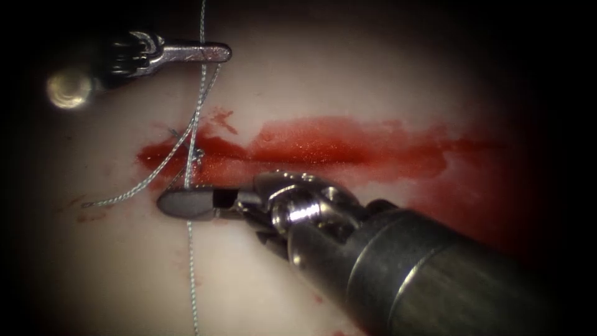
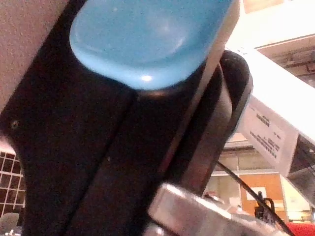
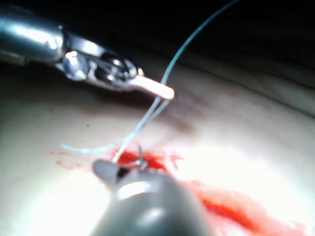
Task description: Wound Closure
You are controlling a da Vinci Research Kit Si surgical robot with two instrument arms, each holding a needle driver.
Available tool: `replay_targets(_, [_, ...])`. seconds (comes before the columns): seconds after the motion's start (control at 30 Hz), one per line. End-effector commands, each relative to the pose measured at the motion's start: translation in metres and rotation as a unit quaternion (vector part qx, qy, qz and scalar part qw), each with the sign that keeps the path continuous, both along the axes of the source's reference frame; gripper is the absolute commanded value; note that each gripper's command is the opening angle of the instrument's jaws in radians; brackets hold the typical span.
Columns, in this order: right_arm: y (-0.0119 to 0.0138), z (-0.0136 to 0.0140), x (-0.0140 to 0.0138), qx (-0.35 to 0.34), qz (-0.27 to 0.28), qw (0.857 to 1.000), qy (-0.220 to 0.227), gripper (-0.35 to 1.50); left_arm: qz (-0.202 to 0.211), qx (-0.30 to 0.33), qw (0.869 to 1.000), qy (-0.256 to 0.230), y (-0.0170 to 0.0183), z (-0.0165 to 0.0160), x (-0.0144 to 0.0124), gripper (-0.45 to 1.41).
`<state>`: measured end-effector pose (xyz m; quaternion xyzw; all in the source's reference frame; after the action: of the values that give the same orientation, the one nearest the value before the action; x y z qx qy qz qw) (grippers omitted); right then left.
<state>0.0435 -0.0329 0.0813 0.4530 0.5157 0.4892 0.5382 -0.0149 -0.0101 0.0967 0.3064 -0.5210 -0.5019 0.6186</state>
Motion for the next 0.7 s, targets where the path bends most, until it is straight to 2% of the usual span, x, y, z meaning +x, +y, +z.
replay_targets(0.03, [0.0021, -0.0007, 0.0, 0.006, -0.002, 1.0, 0.005, -0.35, 0.01, -0.002, 1.0, 0.016, 0.0007, 0.0, -0.0004, 0.86])
replay_targets(0.13, [0.0024, -0.0012, -0.0013, 0.009, -0.004, 1.0, 0.008, -0.35, 0.033, -0.005, 0.998, 0.046, -0.0013, 0.0011, 0.0004, 1.18])
replay_targets(0.2, [0.0022, -0.0013, -0.0021, 0.009, -0.007, 1.0, 0.011, -0.35, 0.049, -0.008, 0.997, 0.061, -0.0027, 0.0016, 0.0016, 1.26])
replay_targets(0.33, [0.0022, -0.0018, -0.0032, 0.012, -0.013, 1.0, 0.015, -0.35, 0.074, -0.013, 0.994, 0.08, -0.0048, 0.0016, 0.0053, 1.25])
replay_targets(0.4, [0.0023, -0.0021, -0.0036, 0.014, -0.015, 1.0, 0.016, -0.35, 0.091, -0.011, 0.991, 0.093, -0.005, 0.0011, 0.0067, 1.25])
replay_targets(0.53, [0.0026, -0.0024, -0.0043, 0.016, -0.013, 1.0, 0.017, -0.35, 0.105, 0.006, 0.985, 0.134, -0.0043, -0.0008, 0.0101, 1.37])
replay_targets(0.6, [0.0028, -0.0022, -0.0046, 0.016, -0.013, 1.0, 0.017, -0.35, 0.12, 0.01, 0.98, 0.16, -0.0049, -0.0018, 0.0129, 1.25])
replay_targets(0.7, [0.0029, -0.0021, -0.0048, 0.016, -0.013, 1.0, 0.017, -0.35, 0.135, -0.006, 0.973, 0.184, -0.0068, -0.0011, 0.0147, 1.18])
